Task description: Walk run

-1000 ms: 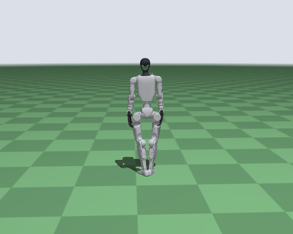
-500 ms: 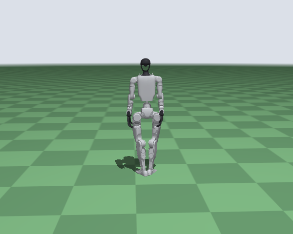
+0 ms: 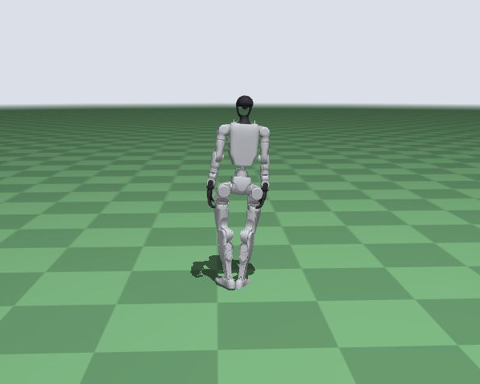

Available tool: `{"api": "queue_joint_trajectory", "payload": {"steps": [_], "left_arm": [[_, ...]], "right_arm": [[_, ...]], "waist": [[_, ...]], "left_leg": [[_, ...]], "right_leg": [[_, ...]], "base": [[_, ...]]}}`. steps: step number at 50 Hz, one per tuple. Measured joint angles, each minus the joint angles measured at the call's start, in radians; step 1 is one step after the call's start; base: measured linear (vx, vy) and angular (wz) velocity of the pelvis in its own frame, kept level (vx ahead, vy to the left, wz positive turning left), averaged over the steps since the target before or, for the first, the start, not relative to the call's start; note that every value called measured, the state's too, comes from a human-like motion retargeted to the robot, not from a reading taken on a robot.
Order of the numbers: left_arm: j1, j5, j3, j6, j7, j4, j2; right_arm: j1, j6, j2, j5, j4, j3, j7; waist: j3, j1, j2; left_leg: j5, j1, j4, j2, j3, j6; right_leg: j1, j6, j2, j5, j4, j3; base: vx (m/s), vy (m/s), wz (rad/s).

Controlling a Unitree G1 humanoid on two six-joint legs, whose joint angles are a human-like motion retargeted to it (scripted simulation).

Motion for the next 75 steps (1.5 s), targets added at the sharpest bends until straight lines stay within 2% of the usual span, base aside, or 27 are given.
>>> {"api": "queue_joint_trajectory", "payload": {"steps": [4,7,10,15,19,23,26,30,35,37,40,42,45,50,54,58,61,62,65,68,70,73,75], "left_arm": [[0.015,-0.009,0.02,0.008,0.015,0.03,0.007],[0.025,0.014,0.024,0.032,-0.016,0.055,0.013],[0.042,0.055,0.031,0.062,-0.045,0.073,0.014],[0.062,0.083,0.045,0.089,-0.08,0.102,0.018],[0.056,0.085,0.043,0.107,-0.089,0.122,0.02],[0.038,0.078,0.047,0.107,-0.095,0.116,0.017],[0.021,0.076,0.043,0.092,-0.095,0.094,0.014],[-0.001,0.084,0.033,0.072,-0.087,0.073,0.009],[-0.029,0.075,0.039,0.088,-0.088,0.087,0.023],[-0.043,0.077,0.028,0.096,-0.084,0.094,0.032],[-0.065,0.067,0.025,0.102,-0.07,0.099,0.043],[-0.085,0.038,0.02,0.105,-0.062,0.097,0.055],[-0.121,-0.003,0.003,0.102,-0.054,0.082,0.081],[-0.197,-0.024,-0.057,0.095,-0.031,0.041,0.122],[-0.253,-0.014,-0.1,0.081,-0.046,-0.007,0.143],[-0.307,-0.01,-0.133,0.065,-0.061,-0.05,0.165],[-0.327,-0.012,-0.15,0.058,-0.061,-0.069,0.159],[-0.328,-0.015,-0.154,0.056,-0.063,-0.074,0.154],[-0.312,-0.016,-0.15,0.042,-0.068,-0.088,0.124],[-0.26,-0.007,-0.158,0.024,-0.075,-0.09,0.103],[-0.21,0.015,-0.147,0.02,-0.059,-0.084,0.078],[-0.13,0.062,-0.103,0.025,-0.054,-0.044,0.047],[-0.088,0.092,-0.09,0.039,-0.051,-0.01,0.035]], "right_arm": [[-0.026,-0.003,-0.008,0.0,-0.015,-0.002,0.007],[-0.053,-0.001,-0.02,0.004,-0.032,0.003,0.002],[-0.089,0.002,-0.031,0.004,-0.059,0.005,0.006],[-0.142,-0.022,-0.017,0.018,-0.177,0.023,0.015],[-0.167,-0.039,-0.002,0.034,-0.29,0.04,0.026],[-0.185,-0.052,0.023,0.055,-0.358,0.065,0.04],[-0.188,-0.049,0.034,0.069,-0.371,0.09,0.057],[-0.172,-0.041,0.036,0.055,-0.351,0.106,0.074],[-0.12,-0.043,0.043,0.004,-0.267,0.133,0.062],[-0.093,-0.04,0.04,-0.021,-0.218,0.123,0.05],[-0.062,-0.032,0.04,-0.063,-0.146,0.107,0.03],[-0.051,-0.03,0.035,-0.069,-0.109,0.113,0.024],[-0.04,-0.024,0.025,-0.061,-0.075,0.109,0.025],[-0.008,-0.027,0.025,-0.042,-0.063,0.047,0.02],[0.028,-0.03,0.026,-0.025,-0.054,0.017,0.018],[0.038,-0.017,0.035,-0.026,-0.016,-0.006,0.017],[0.048,-0.005,0.041,-0.035,0.009,-0.025,0.023],[0.05,-0.001,0.041,-0.04,0.014,-0.031,0.027],[0.043,0.01,0.037,-0.054,0.021,-0.058,0.026],[0.034,0.013,0.031,-0.038,0.021,-0.076,0.024],[0.024,0.018,0.027,-0.023,0.02,-0.09,0.018],[0.015,0.011,0.019,0.002,0.009,-0.073,0.002],[0.008,0.0,0.015,0.014,-0.008,-0.066,0.001]], "waist": [[0.006,0.004,-0.023],[0.006,0.026,-0.041],[0.008,0.049,-0.048],[0.022,0.084,-0.031],[0.038,0.115,-0.027],[0.044,0.116,-0.033],[0.042,0.124,-0.053],[0.028,0.165,-0.088],[0.0,0.164,-0.126],[-0.015,0.168,-0.122],[-0.024,0.158,-0.079],[-0.017,0.138,-0.039],[-0.001,0.116,0.004],[0.012,0.043,-0.016],[0.016,-0.027,-0.036],[0.028,-0.084,-0.078],[0.024,-0.096,-0.075],[0.02,-0.097,-0.071],[0.002,-0.1,-0.049],[-0.014,-0.112,-0.013],[-0.016,-0.12,0.007],[-0.04,-0.083,-0.051],[-0.036,-0.046,-0.111]], "left_leg": [[0.03,-0.131,0.224,-0.001,-0.035,-0.001],[0.042,-0.23,0.395,0.015,0.019,0.021],[0.024,-0.3,0.449,0.039,0.082,0.022],[0.05,-0.405,0.302,0.02,0.055,0.001],[0.088,-0.472,0.166,0.005,0.029,0.027],[0.138,-0.537,0.102,-0.002,0.015,0.012],[0.158,-0.561,0.103,-0.007,-0.003,0.029],[0.187,-0.563,0.163,0.0,0.005,0.064],[0.136,-0.551,0.244,0.01,-0.034,0.113],[0.1,-0.513,0.233,0.009,-0.048,0.137],[0.064,-0.422,0.189,0.058,-0.06,0.14],[0.043,-0.364,0.171,0.098,-0.062,0.137],[0.02,-0.287,0.142,0.14,-0.043,0.124],[0.021,-0.156,0.005,0.072,0.002,0.113],[-0.004,-0.084,-0.048,0.001,-0.041,0.116],[-0.036,0.0,-0.083,-0.073,-0.072,0.116],[-0.059,0.061,-0.096,-0.082,-0.085,0.099],[-0.065,0.08,-0.098,-0.083,-0.088,0.091],[-0.06,0.12,-0.089,-0.076,-0.094,0.057],[0.023,0.148,-0.042,-0.053,-0.102,0.018],[0.141,0.16,0.015,-0.035,-0.092,-0.004],[0.397,0.155,0.156,-0.045,0.068,0.046],[0.497,0.115,0.337,-0.045,0.149,0.106]], "right_leg": [[0.004,0.014,-0.039,-0.018,-0.003,-0.024],[-0.001,0.022,-0.068,-0.034,-0.001,-0.028],[0.0,0.026,-0.075,-0.044,0.001,-0.032],[0.019,0.023,-0.031,-0.07,-0.006,-0.023],[0.055,0.033,-0.002,-0.096,-0.012,-0.02],[0.087,0.051,0.023,-0.107,-0.019,-0.026],[0.103,0.074,0.025,-0.109,-0.014,-0.024],[0.115,0.132,0.002,-0.068,0.011,0.026],[0.136,0.194,-0.034,0.104,0.077,0.055],[0.132,0.178,-0.038,0.215,0.133,0.047],[0.092,0.112,-0.035,0.4,0.301,0.044],[0.043,0.057,-0.049,0.476,0.478,-0.007],[-0.052,-0.003,-0.108,0.348,0.704,-0.077],[-0.288,0.017,-0.198,0.193,0.802,-0.122],[-0.435,0.019,-0.186,0.137,0.572,-0.124],[-0.566,0.03,-0.168,0.118,0.312,-0.004],[-0.627,0.021,-0.15,0.109,0.228,0.06],[-0.637,0.013,-0.145,0.109,0.225,0.067],[-0.641,-0.06,-0.147,0.144,0.287,0.055],[-0.615,-0.082,-0.15,0.119,0.362,0.033],[-0.596,-0.075,-0.148,0.077,0.407,0.075],[-0.485,-0.056,-0.187,0.015,0.349,0.096],[-0.406,-0.034,-0.239,-0.007,0.309,0.116]], "base": [[-0.04,-0.06,0.58],[0.04,-0.05,0.17],[0.07,-0.02,0.06],[0.17,-0.06,-0.16],[0.28,-0.07,-0.06],[0.34,-0.08,0.08],[0.46,-0.06,-0.04],[0.57,-0.03,-0.36],[0.7,-0.03,-0.36],[0.85,0.04,-0.28],[0.67,0.0,-0.5],[0.72,0.04,-0.67],[0.64,0.01,-0.55],[0.54,-0.03,0.16],[0.48,-0.07,0.56],[0.52,-0.13,0.64],[0.64,-0.18,0.34],[0.55,-0.1,0.14],[0.77,-0.22,0.1],[0.79,-0.19,0.29],[0.97,-0.24,0.38],[0.89,-0.22,-0.22],[0.83,-0.21,0.08]]}}
